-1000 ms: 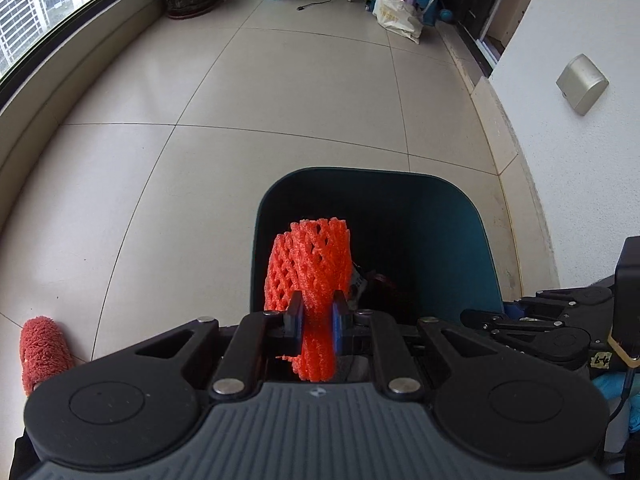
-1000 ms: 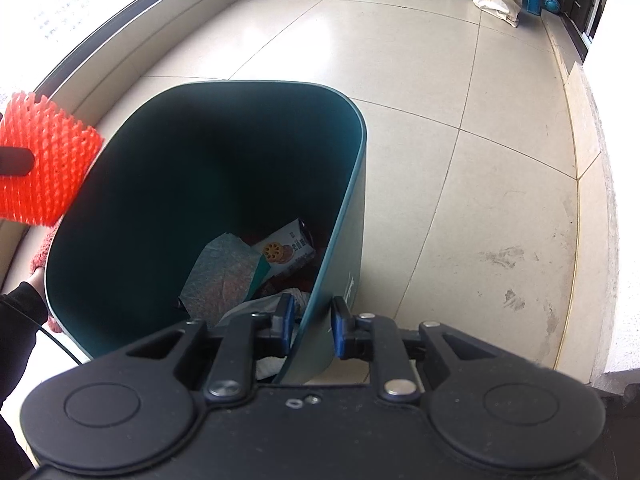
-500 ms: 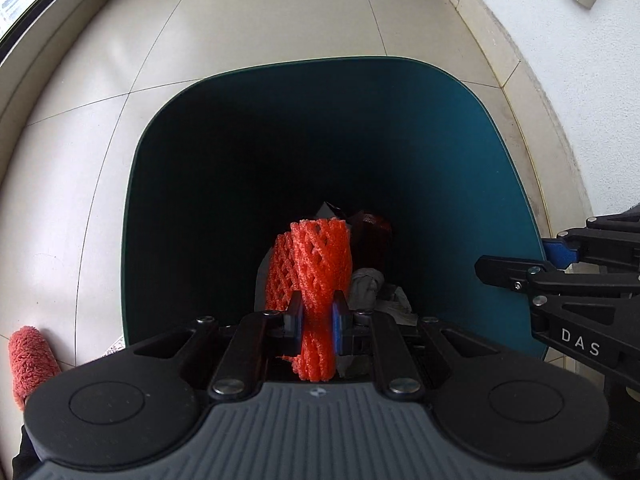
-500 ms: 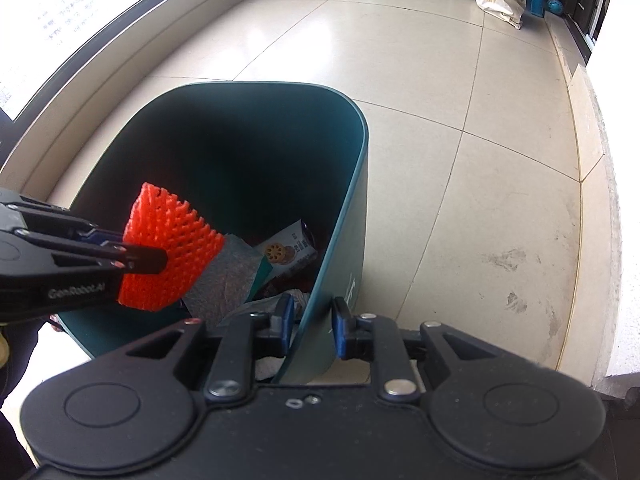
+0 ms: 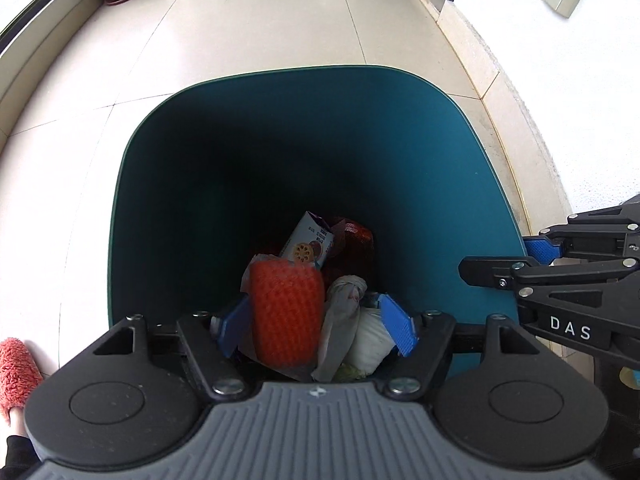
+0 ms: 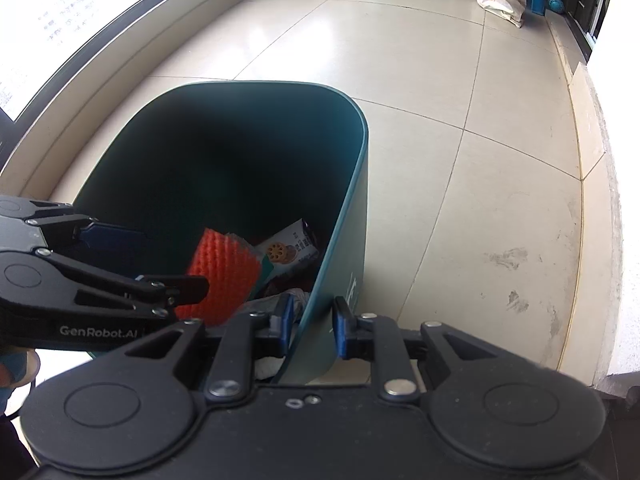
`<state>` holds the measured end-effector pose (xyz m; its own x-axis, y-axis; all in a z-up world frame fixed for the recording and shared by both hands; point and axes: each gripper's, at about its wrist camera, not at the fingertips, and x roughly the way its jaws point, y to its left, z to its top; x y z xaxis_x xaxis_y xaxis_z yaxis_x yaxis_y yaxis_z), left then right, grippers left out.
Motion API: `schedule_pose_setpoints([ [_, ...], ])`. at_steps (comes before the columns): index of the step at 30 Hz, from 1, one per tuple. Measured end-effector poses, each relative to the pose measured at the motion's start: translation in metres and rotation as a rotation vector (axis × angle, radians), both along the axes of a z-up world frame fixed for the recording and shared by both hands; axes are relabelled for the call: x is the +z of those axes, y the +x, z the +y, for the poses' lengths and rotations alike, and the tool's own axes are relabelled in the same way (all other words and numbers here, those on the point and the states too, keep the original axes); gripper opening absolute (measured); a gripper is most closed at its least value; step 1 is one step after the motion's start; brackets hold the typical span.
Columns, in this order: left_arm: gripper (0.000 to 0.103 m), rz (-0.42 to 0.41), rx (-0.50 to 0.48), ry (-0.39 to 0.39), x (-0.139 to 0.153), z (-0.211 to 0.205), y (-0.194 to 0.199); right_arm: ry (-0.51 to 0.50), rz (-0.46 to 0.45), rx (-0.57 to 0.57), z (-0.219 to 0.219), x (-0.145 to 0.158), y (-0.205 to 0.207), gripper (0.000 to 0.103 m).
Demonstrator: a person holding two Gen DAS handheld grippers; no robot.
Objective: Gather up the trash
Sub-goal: 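Carry the orange net into the wastebasket and open the left gripper, then lower the wastebasket to the floor with the right tool while withdrawing the left gripper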
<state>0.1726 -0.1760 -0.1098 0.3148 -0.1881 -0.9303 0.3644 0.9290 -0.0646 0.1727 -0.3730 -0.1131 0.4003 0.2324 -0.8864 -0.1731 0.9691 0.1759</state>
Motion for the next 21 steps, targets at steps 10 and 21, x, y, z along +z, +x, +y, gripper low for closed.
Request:
schedule_pose_setpoints([
  [10, 0.071, -0.072, 0.025, -0.027, 0.038, 0.027, -0.024, -0.007, -0.047, 0.032, 0.007, 0.034, -0.016, 0.029],
  [21, 0.071, -0.201, 0.051, -0.081, 0.09, 0.057, -0.07, -0.054, -0.205, 0.029, 0.027, 0.104, -0.085, 0.063],
])
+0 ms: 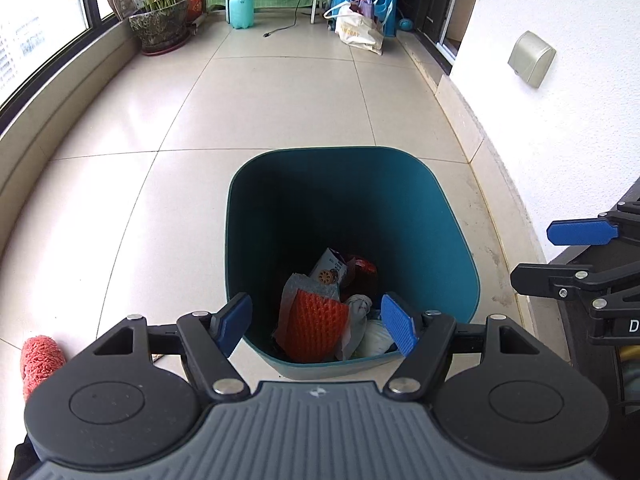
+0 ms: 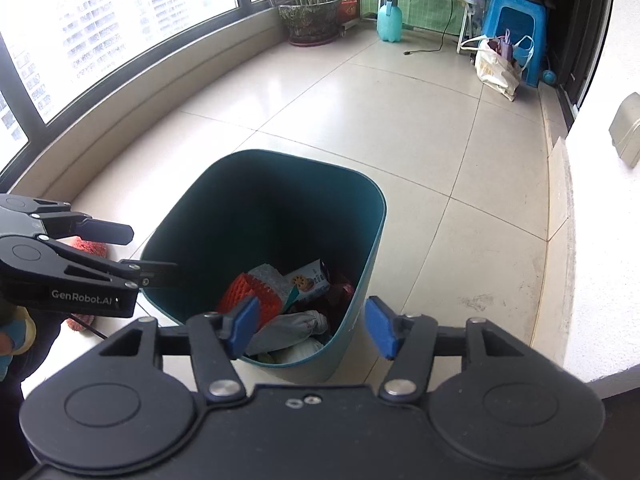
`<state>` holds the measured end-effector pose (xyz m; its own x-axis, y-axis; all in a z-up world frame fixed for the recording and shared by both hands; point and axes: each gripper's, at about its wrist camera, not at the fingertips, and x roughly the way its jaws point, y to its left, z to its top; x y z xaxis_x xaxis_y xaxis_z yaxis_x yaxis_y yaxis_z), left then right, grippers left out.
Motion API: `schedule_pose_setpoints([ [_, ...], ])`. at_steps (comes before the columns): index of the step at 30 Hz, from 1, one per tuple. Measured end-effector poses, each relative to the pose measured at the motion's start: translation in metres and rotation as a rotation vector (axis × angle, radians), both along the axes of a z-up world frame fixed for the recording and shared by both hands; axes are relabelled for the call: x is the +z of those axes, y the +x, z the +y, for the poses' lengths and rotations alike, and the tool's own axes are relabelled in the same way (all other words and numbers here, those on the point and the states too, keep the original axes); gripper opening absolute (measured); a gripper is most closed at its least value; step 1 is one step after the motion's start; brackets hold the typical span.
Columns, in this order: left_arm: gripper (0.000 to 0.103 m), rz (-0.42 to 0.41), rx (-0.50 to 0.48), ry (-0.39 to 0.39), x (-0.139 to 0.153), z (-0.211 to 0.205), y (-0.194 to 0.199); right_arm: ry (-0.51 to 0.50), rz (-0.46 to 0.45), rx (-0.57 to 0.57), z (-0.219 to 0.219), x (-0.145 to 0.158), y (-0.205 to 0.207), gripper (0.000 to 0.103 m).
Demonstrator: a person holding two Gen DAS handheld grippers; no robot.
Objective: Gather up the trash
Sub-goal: 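Lower the wastebasket to the floor with the right tool while withdrawing the left gripper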
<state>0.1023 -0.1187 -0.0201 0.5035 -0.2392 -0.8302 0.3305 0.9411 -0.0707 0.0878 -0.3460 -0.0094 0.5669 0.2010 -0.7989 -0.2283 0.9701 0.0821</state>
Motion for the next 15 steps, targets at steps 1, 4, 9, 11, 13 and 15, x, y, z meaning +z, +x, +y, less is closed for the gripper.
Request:
schedule_pose_setpoints([
  [1, 0.071, -0.009, 0.0, -0.007, 0.003, 0.002, -0.005, 0.003, -0.009, -0.004, 0.002, 0.004, -0.006, 0.065],
  [4, 0.071, -0.043, -0.009, -0.024, 0.011, 0.008, -0.018, 0.026, -0.039, -0.021, 0.008, 0.017, -0.024, 0.071],
  [9, 0.071, -0.085, -0.022, -0.053, 0.024, 0.02, -0.041, 0.082, -0.113, -0.062, 0.017, 0.036, -0.058, 0.086],
  [11, 0.071, -0.099, -0.025, -0.063, 0.028, 0.026, -0.05, 0.102, -0.14, -0.079, 0.021, 0.039, -0.069, 0.095],
  [13, 0.071, -0.108, -0.025, -0.071, 0.031, 0.031, -0.058, 0.116, -0.17, -0.088, 0.023, 0.041, -0.079, 0.099],
  [15, 0.076, -0.124, -0.023, -0.085, 0.035, 0.038, -0.067, 0.119, -0.204, -0.092, 0.027, 0.041, -0.089, 0.102],
])
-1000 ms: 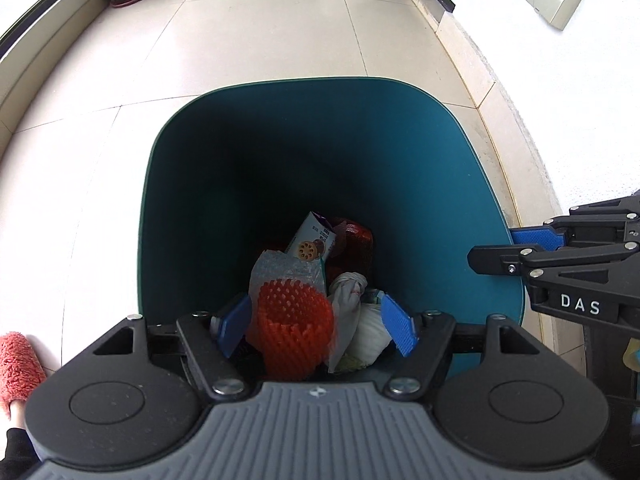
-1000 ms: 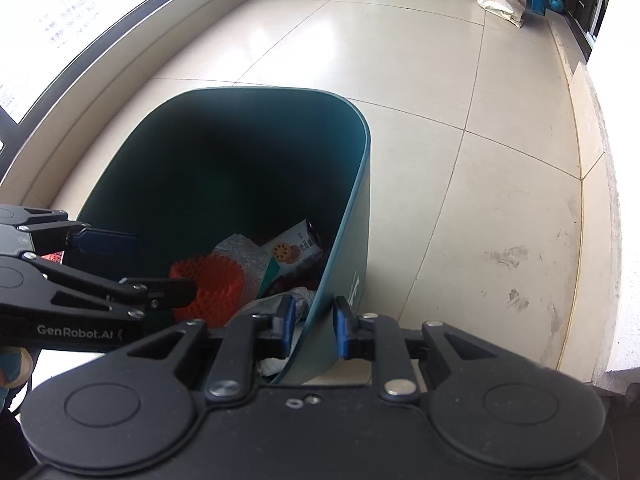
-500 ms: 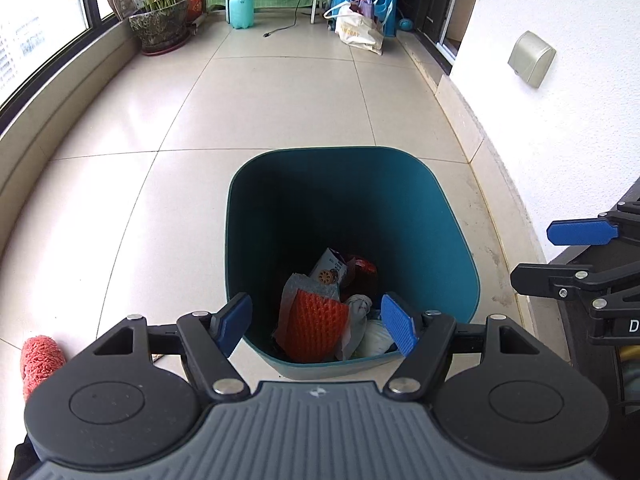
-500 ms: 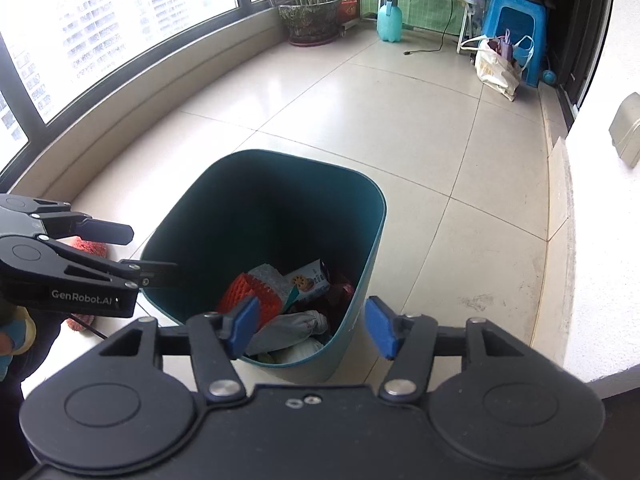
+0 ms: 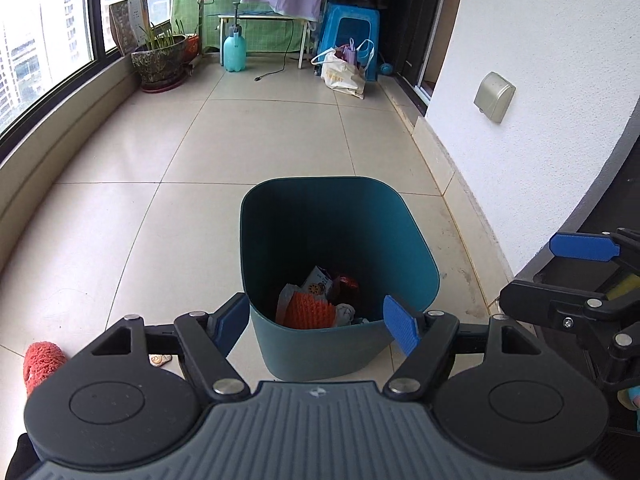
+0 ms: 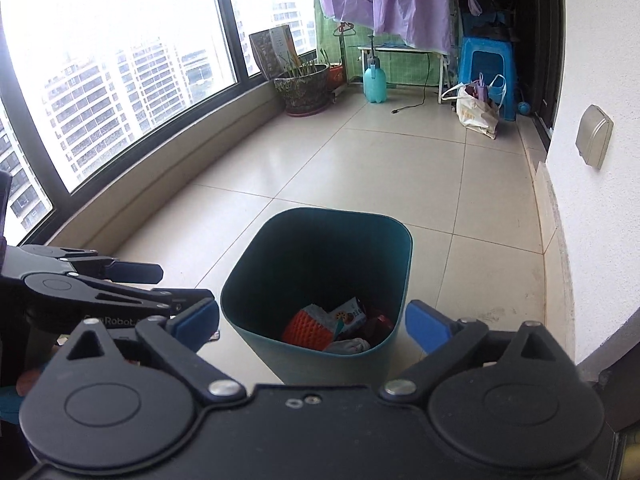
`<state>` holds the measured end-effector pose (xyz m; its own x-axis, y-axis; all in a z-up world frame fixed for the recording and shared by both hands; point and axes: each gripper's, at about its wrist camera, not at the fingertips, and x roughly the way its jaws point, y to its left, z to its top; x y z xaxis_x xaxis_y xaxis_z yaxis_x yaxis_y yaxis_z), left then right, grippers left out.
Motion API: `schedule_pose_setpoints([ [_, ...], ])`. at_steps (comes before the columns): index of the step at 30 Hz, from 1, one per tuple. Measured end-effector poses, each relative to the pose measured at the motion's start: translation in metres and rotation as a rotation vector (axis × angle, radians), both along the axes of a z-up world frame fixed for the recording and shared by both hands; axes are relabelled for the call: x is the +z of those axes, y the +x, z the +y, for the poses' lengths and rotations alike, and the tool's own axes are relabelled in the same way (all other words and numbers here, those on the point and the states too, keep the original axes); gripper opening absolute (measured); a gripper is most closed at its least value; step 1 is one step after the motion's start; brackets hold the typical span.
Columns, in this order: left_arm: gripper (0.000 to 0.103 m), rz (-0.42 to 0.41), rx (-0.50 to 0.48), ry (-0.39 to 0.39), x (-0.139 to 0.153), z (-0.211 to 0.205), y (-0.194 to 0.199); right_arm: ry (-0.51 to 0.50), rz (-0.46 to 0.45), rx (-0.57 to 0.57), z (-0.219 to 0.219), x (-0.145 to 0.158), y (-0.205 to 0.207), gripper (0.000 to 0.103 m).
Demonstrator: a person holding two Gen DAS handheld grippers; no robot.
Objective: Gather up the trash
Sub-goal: 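Lower the wastebasket to the floor with the right tool while withdrawing the left gripper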
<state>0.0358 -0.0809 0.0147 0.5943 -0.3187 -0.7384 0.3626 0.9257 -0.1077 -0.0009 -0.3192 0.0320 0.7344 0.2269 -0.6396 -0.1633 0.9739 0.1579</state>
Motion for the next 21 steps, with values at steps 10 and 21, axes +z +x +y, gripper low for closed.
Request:
schedule_pose_setpoints([
  [10, 0.082, -0.098, 0.04, -0.019, 0.008, 0.024, -0.038, -0.002, -0.133, -0.078, 0.012, -0.009, -0.016, 0.103],
  [21, 0.083, -0.139, 0.056, -0.005, 0.001, 0.029, -0.045, -0.019, -0.161, -0.078, 0.019, -0.02, -0.005, 0.103],
])
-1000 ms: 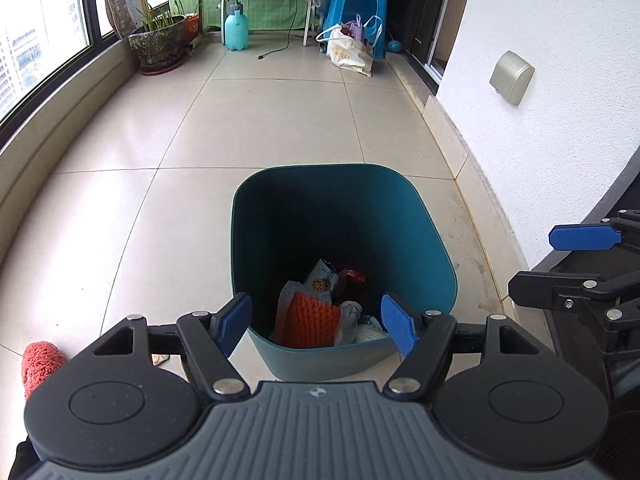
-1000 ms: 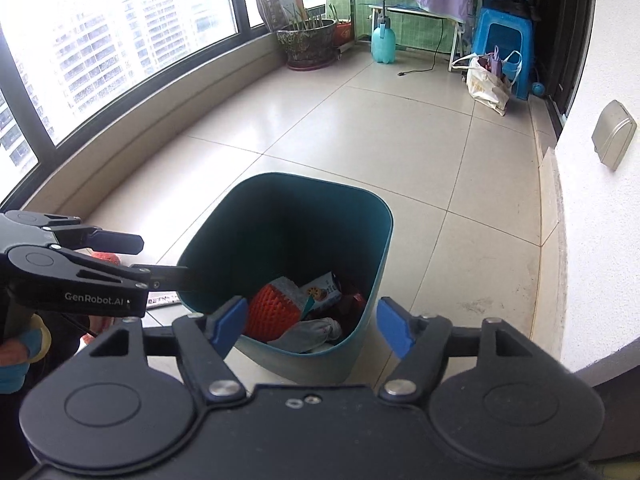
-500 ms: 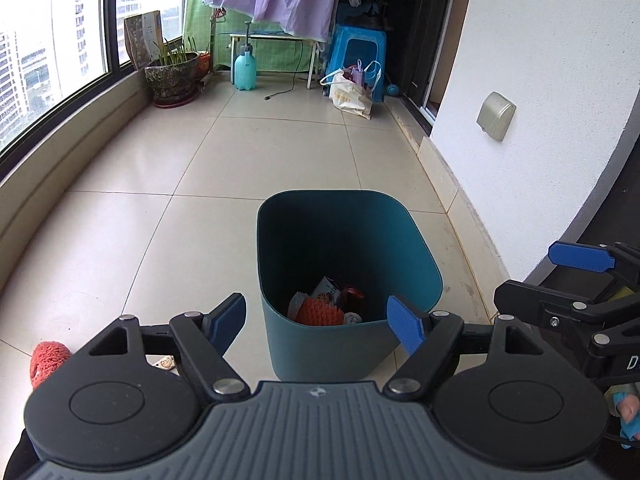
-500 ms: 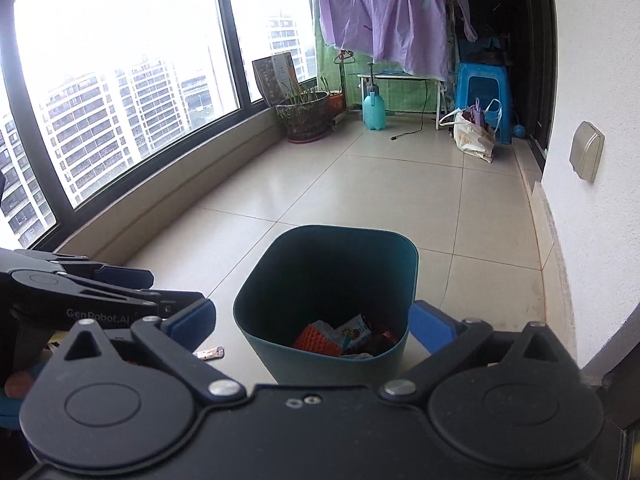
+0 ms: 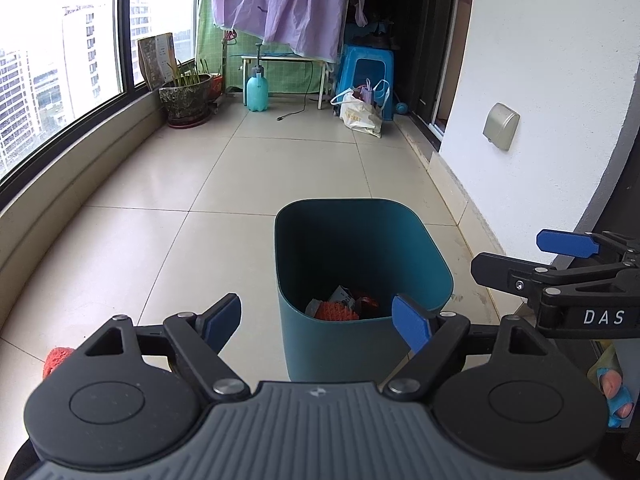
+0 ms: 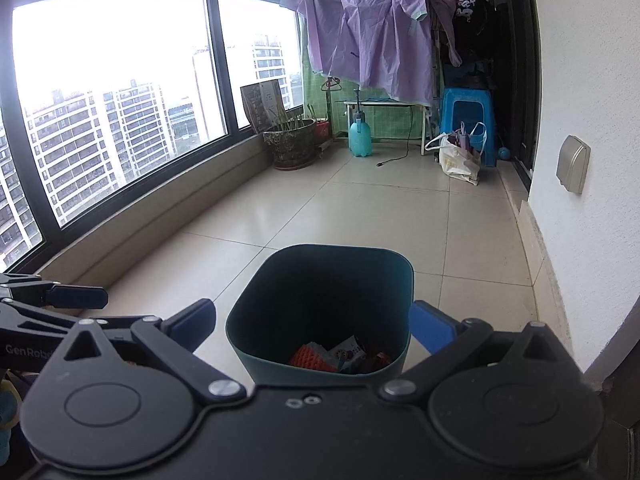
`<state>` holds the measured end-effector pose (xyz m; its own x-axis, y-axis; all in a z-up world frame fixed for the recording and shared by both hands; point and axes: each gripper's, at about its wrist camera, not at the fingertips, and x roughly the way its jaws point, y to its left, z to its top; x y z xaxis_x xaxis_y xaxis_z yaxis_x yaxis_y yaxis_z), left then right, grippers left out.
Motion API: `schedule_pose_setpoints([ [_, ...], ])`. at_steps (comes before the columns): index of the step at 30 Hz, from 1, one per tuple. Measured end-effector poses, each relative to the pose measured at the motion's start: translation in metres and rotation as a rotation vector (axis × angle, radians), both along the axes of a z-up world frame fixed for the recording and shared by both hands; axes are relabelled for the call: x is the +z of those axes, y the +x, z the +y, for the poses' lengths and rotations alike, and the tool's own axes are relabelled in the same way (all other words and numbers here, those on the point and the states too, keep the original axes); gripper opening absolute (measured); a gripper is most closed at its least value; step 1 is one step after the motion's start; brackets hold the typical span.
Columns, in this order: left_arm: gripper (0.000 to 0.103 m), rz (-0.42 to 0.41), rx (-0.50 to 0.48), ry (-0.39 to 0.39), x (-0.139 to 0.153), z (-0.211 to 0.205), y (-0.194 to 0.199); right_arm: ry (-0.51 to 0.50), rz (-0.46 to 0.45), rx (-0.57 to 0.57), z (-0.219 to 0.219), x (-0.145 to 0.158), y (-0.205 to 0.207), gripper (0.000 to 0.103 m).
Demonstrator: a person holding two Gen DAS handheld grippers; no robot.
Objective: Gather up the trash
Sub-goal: 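Lower the wastebasket to the floor with the right tool while withdrawing the left gripper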
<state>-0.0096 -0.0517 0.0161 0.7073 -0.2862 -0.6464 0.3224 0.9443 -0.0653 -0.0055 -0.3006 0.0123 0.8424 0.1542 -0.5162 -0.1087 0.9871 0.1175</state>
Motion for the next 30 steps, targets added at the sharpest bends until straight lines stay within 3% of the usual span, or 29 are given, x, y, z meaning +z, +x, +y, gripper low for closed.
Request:
schedule_pose_setpoints([
  [9, 0.083, -0.004, 0.031, -0.023, -0.011, 0.008, 0.005, -0.008, 0.02, -0.006, 0.008, -0.005, -0.004, 0.103],
  [30, 0.083, -0.055, 0.014, -0.052, -0.002, 0.013, -0.008, -0.018, 0.024, 0.006, 0.011, -0.006, -0.004, 0.103],
])
